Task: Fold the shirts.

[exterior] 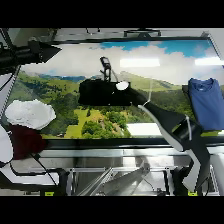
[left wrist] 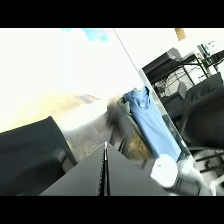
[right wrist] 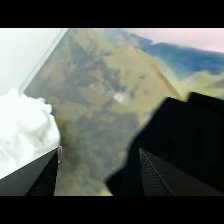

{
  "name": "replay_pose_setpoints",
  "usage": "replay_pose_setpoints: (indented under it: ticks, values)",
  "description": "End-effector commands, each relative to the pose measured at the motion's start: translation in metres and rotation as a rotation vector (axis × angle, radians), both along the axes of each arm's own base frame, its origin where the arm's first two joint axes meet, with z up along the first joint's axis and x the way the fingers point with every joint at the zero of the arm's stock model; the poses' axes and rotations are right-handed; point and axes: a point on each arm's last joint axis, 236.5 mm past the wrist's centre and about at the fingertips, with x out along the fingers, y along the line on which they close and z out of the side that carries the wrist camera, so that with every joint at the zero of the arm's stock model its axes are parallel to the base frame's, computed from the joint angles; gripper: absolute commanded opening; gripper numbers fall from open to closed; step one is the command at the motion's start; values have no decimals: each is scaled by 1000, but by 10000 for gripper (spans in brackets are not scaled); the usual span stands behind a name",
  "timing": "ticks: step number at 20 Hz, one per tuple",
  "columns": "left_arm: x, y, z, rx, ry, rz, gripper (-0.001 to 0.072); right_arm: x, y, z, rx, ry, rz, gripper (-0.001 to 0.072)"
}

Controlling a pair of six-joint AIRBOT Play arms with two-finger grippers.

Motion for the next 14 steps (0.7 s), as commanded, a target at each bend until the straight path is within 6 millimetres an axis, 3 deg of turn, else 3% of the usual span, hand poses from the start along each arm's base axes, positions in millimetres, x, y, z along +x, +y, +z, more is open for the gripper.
replay_pose_setpoints:
  ticks: [1,2,4,6,9,11,14]
  values:
    - [-4,-1,-3,5,5,-18,8,15,-108,-29,-184,239,-14,586]
    - [-4,-1,-3,6,5,-18,8,21,-150,-45,-233,342,-64,643]
    - [-4,-1,-3,6,4,-18,8,24,-213,-75,-307,487,-130,643]
    - [-4,-1,-3,7,3,-18,8,24,-246,-97,-326,565,-150,643]
    - [-4,-1,-3,7,2,-17,8,35,-265,-124,-323,603,-198,643]
    - [-4,-1,-3,7,2,-17,8,37,-266,-146,-324,627,-212,643]
    - [-4,-1,-3,8,2,-18,7,32,-247,-158,-245,663,-154,642]
